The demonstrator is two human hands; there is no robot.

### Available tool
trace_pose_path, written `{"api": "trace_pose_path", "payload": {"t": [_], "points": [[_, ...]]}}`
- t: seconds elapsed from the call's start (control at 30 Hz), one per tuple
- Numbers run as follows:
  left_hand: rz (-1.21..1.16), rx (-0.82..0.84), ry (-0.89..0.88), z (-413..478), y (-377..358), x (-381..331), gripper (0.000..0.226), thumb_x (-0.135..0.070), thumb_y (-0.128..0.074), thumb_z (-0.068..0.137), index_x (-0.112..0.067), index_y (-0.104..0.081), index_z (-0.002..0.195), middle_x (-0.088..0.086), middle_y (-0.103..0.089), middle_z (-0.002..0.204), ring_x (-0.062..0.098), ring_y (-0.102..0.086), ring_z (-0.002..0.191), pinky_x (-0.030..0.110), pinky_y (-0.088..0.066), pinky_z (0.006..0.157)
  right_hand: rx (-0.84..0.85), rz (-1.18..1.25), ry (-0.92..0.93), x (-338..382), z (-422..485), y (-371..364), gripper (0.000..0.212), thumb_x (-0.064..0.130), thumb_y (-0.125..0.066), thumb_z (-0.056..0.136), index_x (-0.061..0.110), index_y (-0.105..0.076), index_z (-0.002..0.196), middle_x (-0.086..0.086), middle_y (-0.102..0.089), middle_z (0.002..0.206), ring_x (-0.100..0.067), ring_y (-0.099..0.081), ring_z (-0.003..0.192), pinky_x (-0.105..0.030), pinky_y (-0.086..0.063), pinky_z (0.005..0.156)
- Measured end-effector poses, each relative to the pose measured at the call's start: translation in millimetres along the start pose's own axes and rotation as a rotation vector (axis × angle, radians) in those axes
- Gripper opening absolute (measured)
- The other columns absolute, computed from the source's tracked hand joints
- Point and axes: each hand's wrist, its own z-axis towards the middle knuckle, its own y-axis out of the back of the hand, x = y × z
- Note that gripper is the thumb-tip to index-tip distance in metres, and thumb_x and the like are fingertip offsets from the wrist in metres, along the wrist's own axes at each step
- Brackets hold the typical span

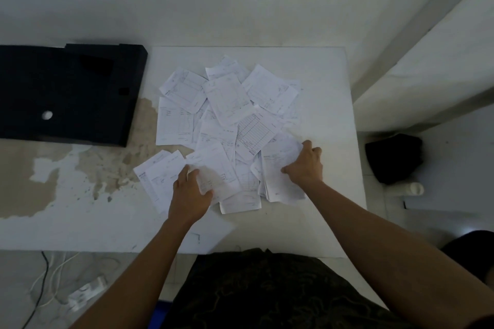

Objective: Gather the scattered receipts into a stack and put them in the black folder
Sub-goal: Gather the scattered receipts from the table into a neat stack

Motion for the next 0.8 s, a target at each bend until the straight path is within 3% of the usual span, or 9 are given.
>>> {"api": "trace_pose_path", "payload": {"t": [0.2, 0.3, 0.37, 0.47, 0.63, 0.8], "points": [[-0.007, -0.006, 0.021, 1, 1, -4, 0.068, -0.03, -0.066, 0.084, -0.013, -0.033, 0.141, 0.008, -0.018, 0.157, 0.033, -0.023, 0.141, 0.047, -0.026, 0.114, 0.077, 0.245, -0.064, -6, 4, 6, 0.066, 0.007, -0.078, 0.071, 0.011, -0.043, 0.128, -0.007, -0.051, 0.106, -0.028, -0.054, 0.098, -0.035, -0.046, 0.077], [-0.013, -0.013, 0.03, 1, 1, -7, 0.067, -0.028, -0.065, 0.084, -0.012, -0.034, 0.14, 0.008, -0.019, 0.156, 0.033, -0.023, 0.141, 0.048, -0.027, 0.113, 0.123, 0.423, -0.136, -10, 6, 13, 0.036, 0.007, -0.077, 0.071, 0.008, -0.065, 0.106, -0.01, -0.064, 0.1, -0.03, -0.062, 0.096, -0.035, -0.052, 0.078], [-0.024, -0.007, 0.037, 0, 0, -8, 0.066, -0.027, -0.065, 0.084, -0.012, -0.033, 0.14, 0.008, -0.018, 0.156, 0.033, -0.023, 0.141, 0.048, -0.028, 0.113, 0.12, 0.561, -0.162, -14, 8, 18, 0.027, 0.008, -0.078, 0.072, 0.009, -0.068, 0.097, -0.011, -0.07, 0.101, -0.031, -0.066, 0.092, -0.04, -0.057, 0.082], [-0.027, -0.012, 0.04, -1, 0, -8, 0.067, -0.026, -0.065, 0.084, -0.012, -0.033, 0.14, 0.008, -0.019, 0.156, 0.034, -0.023, 0.14, 0.049, -0.029, 0.112, 0.084, 0.732, -0.159, -22, 12, 31, 0.034, 0.012, -0.078, 0.073, 0.008, -0.068, 0.105, -0.009, -0.071, 0.099, -0.031, -0.067, 0.093, -0.046, -0.058, 0.085], [-0.045, -0.021, 0.055, -1, -1, -11, 0.066, -0.025, -0.065, 0.084, -0.01, -0.034, 0.139, 0.009, -0.02, 0.155, 0.035, -0.025, 0.139, 0.05, -0.033, 0.109, -0.073, 0.702, -0.141, -33, 22, 56, 0.05, 0.017, -0.072, 0.078, 0.011, -0.057, 0.125, -0.009, -0.062, 0.113, -0.028, -0.059, 0.099, -0.036, -0.047, 0.078], [-0.069, -0.05, 0.12, 5, -4, -24, 0.066, -0.03, -0.063, 0.083, -0.012, -0.033, 0.139, 0.008, -0.021, 0.154, 0.033, -0.021, 0.141, 0.055, -0.034, 0.109, -0.148, 0.752, -0.157, -37, 24, 76, 0.04, 0.012, -0.068, 0.08, 0.013, -0.056, 0.118, -0.008, -0.057, 0.105, -0.028, -0.055, 0.094, -0.035, -0.042, 0.077]]}}
